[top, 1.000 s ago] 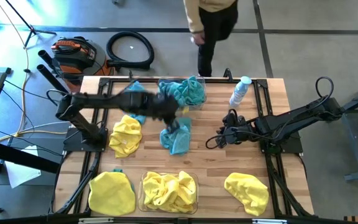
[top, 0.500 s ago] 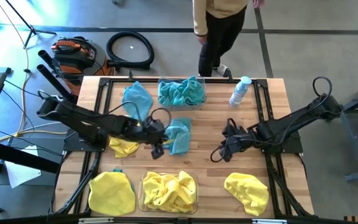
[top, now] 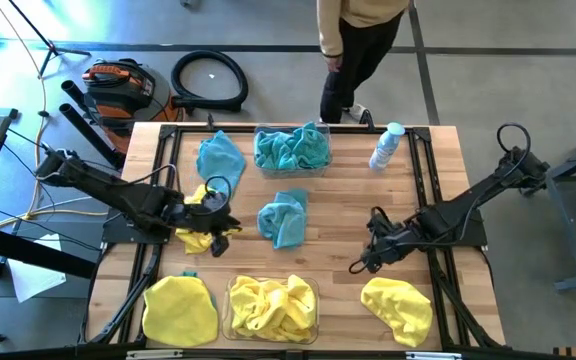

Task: Sort microfiber towel by color & place in baskets
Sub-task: Put the yellow microfiber towel into the bottom transparent bin

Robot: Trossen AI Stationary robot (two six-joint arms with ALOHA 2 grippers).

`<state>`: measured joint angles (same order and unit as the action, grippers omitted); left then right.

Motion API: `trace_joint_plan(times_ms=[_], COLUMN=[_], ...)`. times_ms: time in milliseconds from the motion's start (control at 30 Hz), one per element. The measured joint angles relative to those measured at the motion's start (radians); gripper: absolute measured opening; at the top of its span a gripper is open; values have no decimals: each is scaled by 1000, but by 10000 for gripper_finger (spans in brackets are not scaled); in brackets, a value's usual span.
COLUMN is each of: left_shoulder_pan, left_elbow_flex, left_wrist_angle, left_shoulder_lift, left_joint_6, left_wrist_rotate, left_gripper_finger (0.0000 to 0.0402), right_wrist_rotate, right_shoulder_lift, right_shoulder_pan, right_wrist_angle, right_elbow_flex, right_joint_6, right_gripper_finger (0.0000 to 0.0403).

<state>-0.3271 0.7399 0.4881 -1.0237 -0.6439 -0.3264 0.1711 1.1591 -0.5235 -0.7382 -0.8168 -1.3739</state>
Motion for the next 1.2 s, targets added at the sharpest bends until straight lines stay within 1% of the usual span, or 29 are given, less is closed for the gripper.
trace_joint_plan(times_ms=[67,167,300,400,500,600,700,867,1033,1100,1200], left_shoulder_pan=[-11,-25,-43,-48,-48,-48,-48,-48,-48,-48,-48], left_elbow_flex=[-26,-56,-59,-59,-59,-59,-59,-59,-59,-59,-59], left_wrist_angle=[-7,-22,-18,-21,-22,-21,-21,-21,-22,-22,-22], left_shoulder_lift=[35,74,97,101,102,102,102,102,102,102,102], left_joint_6=[-1,-3,-3,11,18,19,19,19,19,19,19], left_wrist_rotate=[0,1,1,1,1,1,1,1,1,2,7], left_gripper_finger=[74,74,74,74,74,74,74,74,74,74,74], right_wrist_rotate=[-25,-49,-56,-107,-164,-246,-310,-314,-325,-342,-365], right_shoulder_lift=[6,43,135,201,255,291,320,351,378,395,421], right_shoulder_pan=[-18,-51,-98,-127,-163,-199,-231,-281,-319,-329,-338], right_wrist_angle=[-44,-147,-348,-452,-486,-483,-482,-436,-292,-244,-199], right_elbow_flex=[-15,-91,-245,-327,-350,-334,-311,-286,-219,-190,-152], right_joint_6=[-50,-105,-114,-106,-110,-151,-210,-289,-298,-298,-302], right_gripper_finger=[118,112,91,80,77,82,105,171,234,249,255])
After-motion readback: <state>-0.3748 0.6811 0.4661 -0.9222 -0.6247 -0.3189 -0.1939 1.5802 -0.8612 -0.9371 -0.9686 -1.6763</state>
